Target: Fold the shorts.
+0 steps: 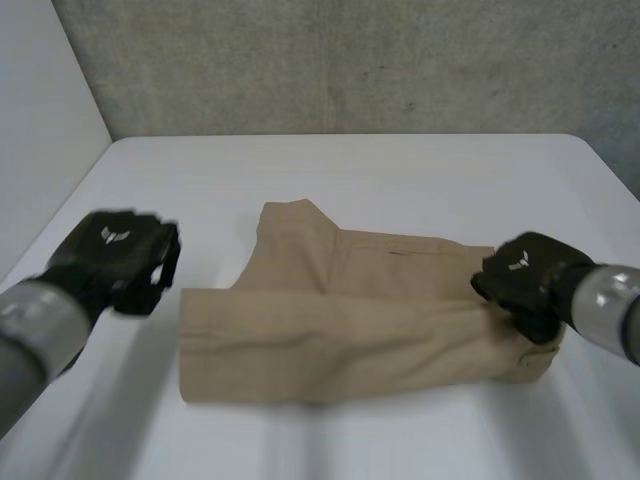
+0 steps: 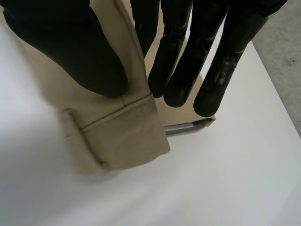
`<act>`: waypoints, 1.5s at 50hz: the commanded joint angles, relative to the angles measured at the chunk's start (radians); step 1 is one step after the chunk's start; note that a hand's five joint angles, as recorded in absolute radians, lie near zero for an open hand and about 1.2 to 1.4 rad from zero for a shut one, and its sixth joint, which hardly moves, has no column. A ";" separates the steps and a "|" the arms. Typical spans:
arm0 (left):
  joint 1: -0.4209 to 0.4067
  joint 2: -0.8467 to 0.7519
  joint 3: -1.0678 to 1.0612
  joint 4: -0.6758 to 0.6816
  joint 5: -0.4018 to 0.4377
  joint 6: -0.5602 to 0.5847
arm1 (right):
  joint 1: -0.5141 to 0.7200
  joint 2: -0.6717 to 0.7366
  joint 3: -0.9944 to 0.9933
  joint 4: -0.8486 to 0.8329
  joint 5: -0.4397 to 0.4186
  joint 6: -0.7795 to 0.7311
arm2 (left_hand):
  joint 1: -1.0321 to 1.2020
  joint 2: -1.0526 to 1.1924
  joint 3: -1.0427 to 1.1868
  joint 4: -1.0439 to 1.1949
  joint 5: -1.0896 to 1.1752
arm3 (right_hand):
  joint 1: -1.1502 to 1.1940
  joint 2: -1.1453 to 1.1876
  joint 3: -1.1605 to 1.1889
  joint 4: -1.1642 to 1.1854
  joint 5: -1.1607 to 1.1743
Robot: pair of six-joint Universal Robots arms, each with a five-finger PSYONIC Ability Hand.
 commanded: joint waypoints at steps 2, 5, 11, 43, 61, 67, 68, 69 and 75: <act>-0.091 -0.464 0.388 0.263 -0.037 -0.001 | 0.024 0.272 -0.243 -0.177 0.001 0.101 | 0.267 0.198 0.204 0.188 0.220 | 0.437 0.218 0.216 0.205 0.227; -0.108 -0.594 0.539 0.276 -0.073 0.005 | 0.042 0.345 -0.321 -0.252 0.010 0.129 | 0.267 0.198 0.204 0.188 0.220 | 0.437 0.218 0.216 0.205 0.227; -0.123 -0.823 0.792 0.274 -0.113 0.088 | 0.082 0.439 -0.385 -0.318 0.073 0.137 | 0.267 0.198 0.204 0.188 0.220 | 0.437 0.218 0.216 0.205 0.227; -0.072 -0.683 0.591 -0.116 0.086 -0.101 | 0.105 0.158 -0.021 -0.351 0.010 0.143 | -0.396 -0.465 -0.460 -0.475 -0.443 | 0.437 0.218 0.216 0.205 0.227; -0.068 -0.833 0.690 -0.112 0.086 -0.099 | 0.105 0.049 0.056 -0.358 0.007 0.144 | -0.352 -0.421 -0.416 -0.431 -0.399 | 0.437 0.218 0.216 0.205 0.227; -0.069 -0.844 0.690 -0.112 0.086 -0.098 | 0.105 0.043 0.069 -0.364 0.002 0.144 | -0.288 -0.357 -0.351 -0.367 -0.335 | 0.437 0.218 0.216 0.205 0.227; -0.069 -0.847 0.690 -0.112 0.086 -0.098 | 0.105 0.043 0.069 -0.366 0.002 0.144 | -0.200 -0.270 -0.264 -0.279 -0.248 | 0.437 0.218 0.216 0.205 0.227; -0.069 -0.849 0.690 -0.112 0.086 -0.098 | 0.105 0.043 0.069 -0.368 0.002 0.144 | -0.162 -0.231 -0.225 -0.240 -0.209 | 0.437 0.218 0.216 0.205 0.227; -0.071 -0.867 0.688 -0.116 0.088 -0.096 | 0.108 0.045 0.071 -0.374 0.002 0.143 | 0.026 -0.043 -0.038 -0.053 -0.021 | 0.437 0.218 0.216 0.205 0.227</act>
